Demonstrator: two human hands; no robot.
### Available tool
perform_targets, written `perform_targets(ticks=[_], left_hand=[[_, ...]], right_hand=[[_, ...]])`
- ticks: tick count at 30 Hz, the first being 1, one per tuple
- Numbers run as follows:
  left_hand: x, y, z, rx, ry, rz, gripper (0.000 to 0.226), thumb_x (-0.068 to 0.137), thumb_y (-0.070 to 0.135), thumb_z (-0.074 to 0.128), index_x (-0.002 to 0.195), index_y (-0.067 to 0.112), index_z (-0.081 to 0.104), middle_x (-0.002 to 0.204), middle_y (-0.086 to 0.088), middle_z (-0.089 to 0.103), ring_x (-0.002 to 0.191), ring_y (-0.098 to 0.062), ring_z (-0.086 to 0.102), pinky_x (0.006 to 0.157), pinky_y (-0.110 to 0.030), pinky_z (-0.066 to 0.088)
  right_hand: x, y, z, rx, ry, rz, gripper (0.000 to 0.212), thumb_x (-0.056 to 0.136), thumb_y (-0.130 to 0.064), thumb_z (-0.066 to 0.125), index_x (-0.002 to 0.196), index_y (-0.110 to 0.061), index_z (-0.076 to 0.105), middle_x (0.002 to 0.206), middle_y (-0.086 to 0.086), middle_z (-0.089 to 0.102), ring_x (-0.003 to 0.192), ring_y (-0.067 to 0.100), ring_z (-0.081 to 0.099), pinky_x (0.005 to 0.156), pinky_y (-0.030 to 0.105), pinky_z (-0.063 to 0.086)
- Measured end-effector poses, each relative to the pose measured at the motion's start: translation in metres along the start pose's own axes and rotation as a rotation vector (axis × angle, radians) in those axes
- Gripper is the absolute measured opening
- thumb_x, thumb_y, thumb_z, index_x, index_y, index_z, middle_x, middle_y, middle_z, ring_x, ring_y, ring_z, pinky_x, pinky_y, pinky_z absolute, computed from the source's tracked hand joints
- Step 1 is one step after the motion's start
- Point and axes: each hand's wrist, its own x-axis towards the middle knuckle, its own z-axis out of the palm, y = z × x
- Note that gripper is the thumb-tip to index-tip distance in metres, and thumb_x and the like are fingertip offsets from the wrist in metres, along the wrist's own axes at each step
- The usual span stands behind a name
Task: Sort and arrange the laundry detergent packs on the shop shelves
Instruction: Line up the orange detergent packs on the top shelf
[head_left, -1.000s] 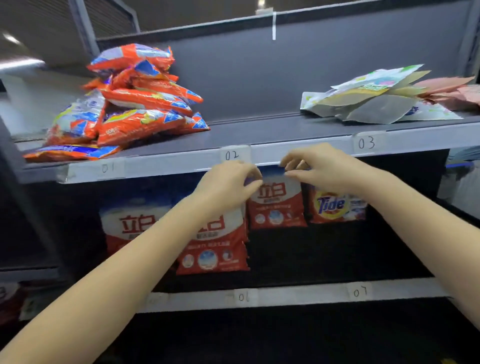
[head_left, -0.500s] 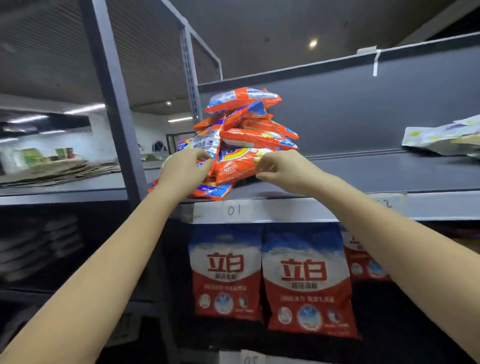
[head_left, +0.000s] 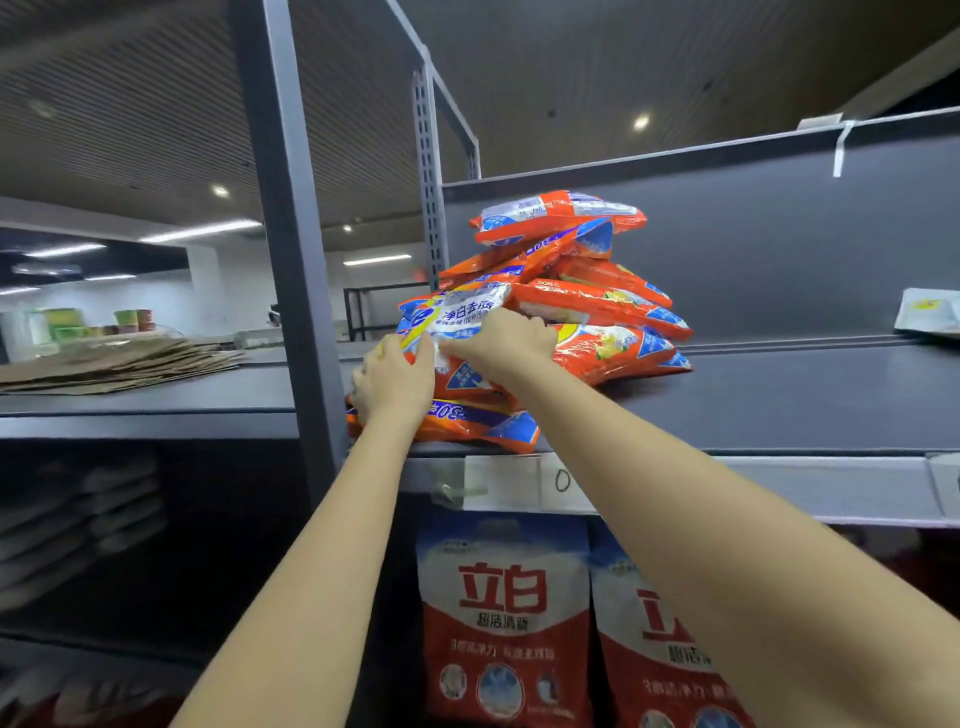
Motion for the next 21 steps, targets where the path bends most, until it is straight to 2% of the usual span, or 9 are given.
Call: perform_targets(ticks=[4,7,10,14,17,19,21], left_hand=[[-0.004,-0.001,-0.003,-0.133,0.034,-0.015,0.051,0.099,0.047,0.030,0.137,0.015,0.044,0.138,-0.016,0.045,0.127,-0.034,0.039,0.102,-0.044,0.033],[-0.004,-0.001,-0.006,-0.327,0.068,-0.038,0.046,0.099,0.044,0.032,0.130,0.016,0.049,0.134,-0.012,0.050,0.123,-0.030,0.045,0.103,-0.043,0.037],[-0.008,-0.001,-0.011,-0.478,0.052,-0.030,0.046,0.098,0.048,0.034,0.131,0.018,0.046,0.131,-0.007,0.053,0.118,-0.026,0.050,0.099,-0.042,0.042],[-0.024,0.004,-0.017,-0.708,-0.096,0.011,0.050,0.095,0.054,0.040,0.132,0.022,0.045,0.124,-0.002,0.060,0.104,-0.016,0.061,0.081,-0.032,0.051],[-0.041,0.023,-0.024,-0.810,-0.251,0.106,0.057,0.086,0.062,0.049,0.123,0.019,0.055,0.110,-0.001,0.069,0.099,-0.017,0.066,0.091,-0.042,0.052],[-0.059,0.043,-0.027,-0.894,-0.399,0.137,0.046,0.087,0.055,0.055,0.110,0.016,0.064,0.095,-0.002,0.074,0.087,-0.016,0.070,0.087,-0.041,0.055],[-0.085,0.064,-0.026,-1.010,-0.539,0.107,0.028,0.091,0.043,0.057,0.096,0.017,0.067,0.079,-0.001,0.075,0.072,-0.014,0.071,0.077,-0.035,0.057]], right_hand=[[-0.010,-0.008,0.012,0.175,0.101,-0.004,0.054,0.084,-0.049,0.062,0.119,-0.010,0.053,0.125,0.011,0.057,0.120,0.030,0.047,0.095,0.036,0.036],[-0.025,-0.010,0.016,0.437,0.176,-0.060,0.046,0.082,-0.034,0.070,0.116,-0.007,0.055,0.120,0.011,0.058,0.111,0.028,0.054,0.091,0.038,0.045],[-0.041,0.002,0.003,0.660,0.231,-0.058,0.034,0.079,-0.019,0.073,0.109,-0.010,0.058,0.114,0.009,0.062,0.104,0.025,0.058,0.090,0.043,0.048],[-0.073,0.044,-0.031,0.831,0.241,-0.085,0.025,0.079,-0.010,0.074,0.098,-0.017,0.060,0.103,0.004,0.067,0.096,0.019,0.064,0.086,0.039,0.054],[-0.108,0.077,-0.063,0.931,0.217,-0.144,0.024,0.080,-0.006,0.072,0.099,-0.017,0.063,0.100,0.003,0.070,0.092,0.019,0.068,0.082,0.038,0.057],[-0.134,0.099,-0.084,0.925,0.202,-0.187,0.023,0.080,-0.005,0.071,0.094,-0.021,0.062,0.094,-0.001,0.070,0.086,0.014,0.069,0.072,0.030,0.059],[-0.162,0.122,-0.102,0.890,0.193,-0.205,0.024,0.078,-0.008,0.072,0.096,-0.022,0.062,0.091,-0.006,0.071,0.083,0.008,0.069,0.067,0.022,0.056]])
